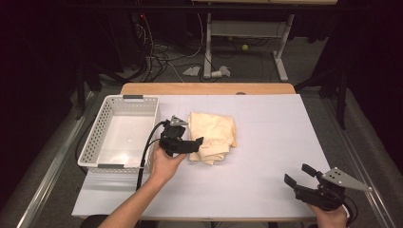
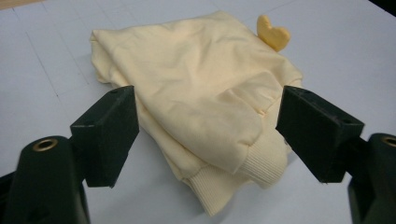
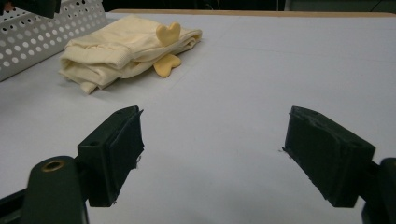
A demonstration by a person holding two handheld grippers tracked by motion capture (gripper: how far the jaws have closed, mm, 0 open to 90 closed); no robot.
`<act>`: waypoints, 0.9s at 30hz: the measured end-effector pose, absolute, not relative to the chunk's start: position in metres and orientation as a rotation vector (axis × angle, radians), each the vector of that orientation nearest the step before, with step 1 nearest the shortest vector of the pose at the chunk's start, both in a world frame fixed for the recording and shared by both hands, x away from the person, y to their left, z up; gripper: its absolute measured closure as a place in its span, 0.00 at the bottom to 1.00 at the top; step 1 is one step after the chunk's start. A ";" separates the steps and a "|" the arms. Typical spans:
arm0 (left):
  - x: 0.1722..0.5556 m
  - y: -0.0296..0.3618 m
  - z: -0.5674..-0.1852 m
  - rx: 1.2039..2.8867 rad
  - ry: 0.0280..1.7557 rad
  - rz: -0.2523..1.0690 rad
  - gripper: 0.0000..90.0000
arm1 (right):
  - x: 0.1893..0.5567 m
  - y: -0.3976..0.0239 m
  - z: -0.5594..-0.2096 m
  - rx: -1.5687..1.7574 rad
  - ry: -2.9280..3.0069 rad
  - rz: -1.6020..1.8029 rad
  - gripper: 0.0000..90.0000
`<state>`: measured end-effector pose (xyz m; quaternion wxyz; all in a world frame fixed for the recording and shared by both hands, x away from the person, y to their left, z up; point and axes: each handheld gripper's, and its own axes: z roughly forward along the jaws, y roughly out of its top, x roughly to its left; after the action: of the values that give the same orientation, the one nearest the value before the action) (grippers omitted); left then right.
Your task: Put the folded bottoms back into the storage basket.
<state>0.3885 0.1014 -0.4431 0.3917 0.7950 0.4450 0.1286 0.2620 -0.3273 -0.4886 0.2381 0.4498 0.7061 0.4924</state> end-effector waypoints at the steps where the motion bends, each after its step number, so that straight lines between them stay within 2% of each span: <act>1: 0.391 0.101 -0.443 2.023 1.135 0.328 0.22 | 0.262 -0.327 -0.489 1.232 1.935 1.349 0.22; 10: 0.411 0.094 -0.441 2.068 1.181 0.313 0.22 | 0.262 -0.327 -0.489 1.234 1.937 1.347 0.22; 19: 0.434 0.089 -0.451 2.103 1.268 0.222 0.23 | 0.262 -0.327 -0.489 1.230 1.940 1.349 0.22; 27: 0.447 0.088 -0.457 2.113 1.323 0.199 0.23 | 0.262 -0.327 -0.489 1.229 1.941 1.349 0.22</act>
<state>0.4473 0.0882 -0.4568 0.3147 0.8020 0.5021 0.0754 0.2623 -0.3271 -0.4888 0.2366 0.4481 0.7080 0.4919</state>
